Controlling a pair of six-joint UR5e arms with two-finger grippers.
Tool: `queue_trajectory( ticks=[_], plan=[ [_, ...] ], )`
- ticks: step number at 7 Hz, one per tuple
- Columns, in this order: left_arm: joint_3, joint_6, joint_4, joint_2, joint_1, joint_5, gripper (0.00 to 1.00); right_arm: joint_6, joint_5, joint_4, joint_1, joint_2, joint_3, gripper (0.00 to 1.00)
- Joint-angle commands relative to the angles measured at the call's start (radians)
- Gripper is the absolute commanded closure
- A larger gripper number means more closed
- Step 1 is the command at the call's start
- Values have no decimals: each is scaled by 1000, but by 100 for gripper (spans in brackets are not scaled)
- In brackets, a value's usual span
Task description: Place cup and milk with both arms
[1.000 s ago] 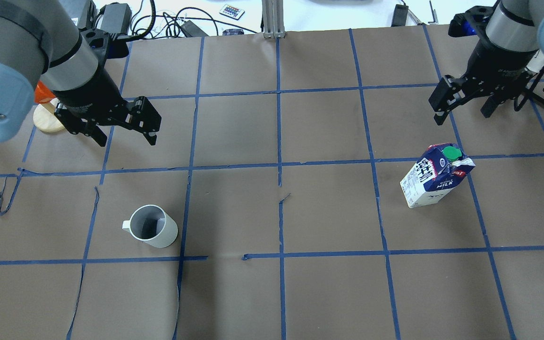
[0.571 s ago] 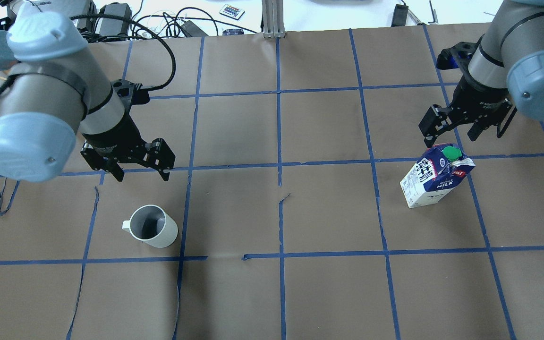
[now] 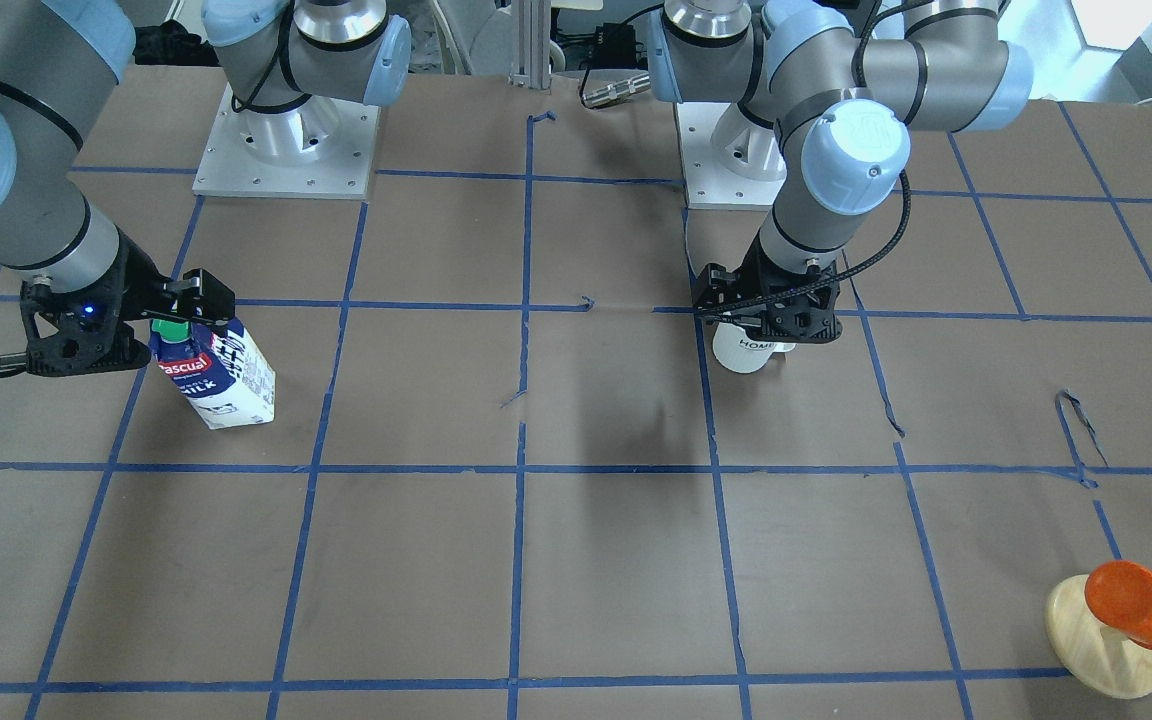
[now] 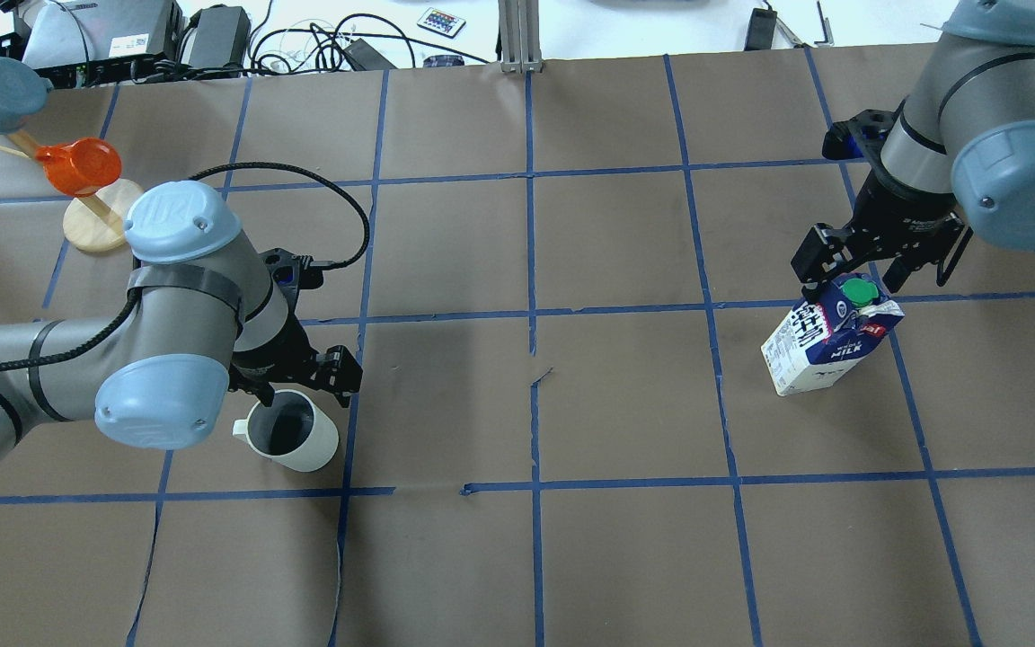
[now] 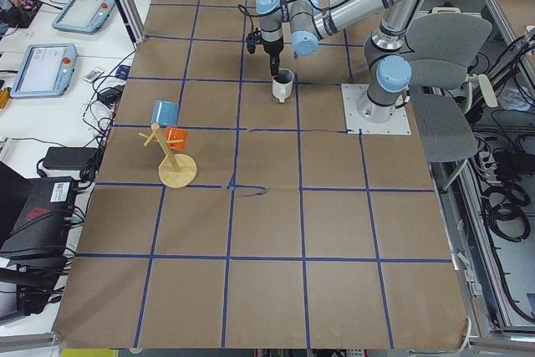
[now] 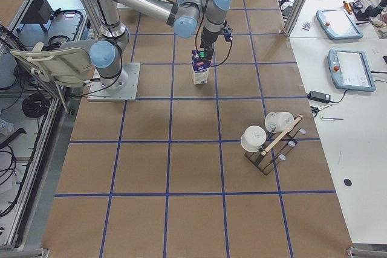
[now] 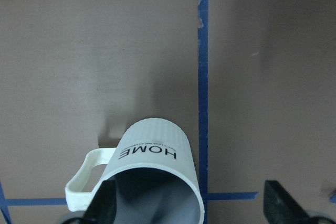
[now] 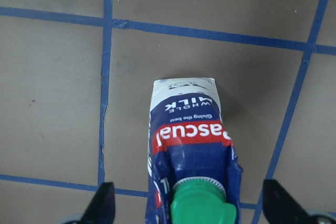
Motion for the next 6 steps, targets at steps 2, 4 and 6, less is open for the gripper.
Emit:
queue_trajectory(
  ticks=[2, 4, 6],
  plan=[
    [-10, -6, 7, -13, 0, 4, 21, 4, -1, 33, -26, 0, 1, 11],
    [5, -12, -1, -12, 0, 4, 9, 13, 4, 30, -26, -2, 0, 14],
    [17, -82, -60, 1, -3, 6, 8, 15, 9, 36, -26, 0, 0, 27]
  ],
)
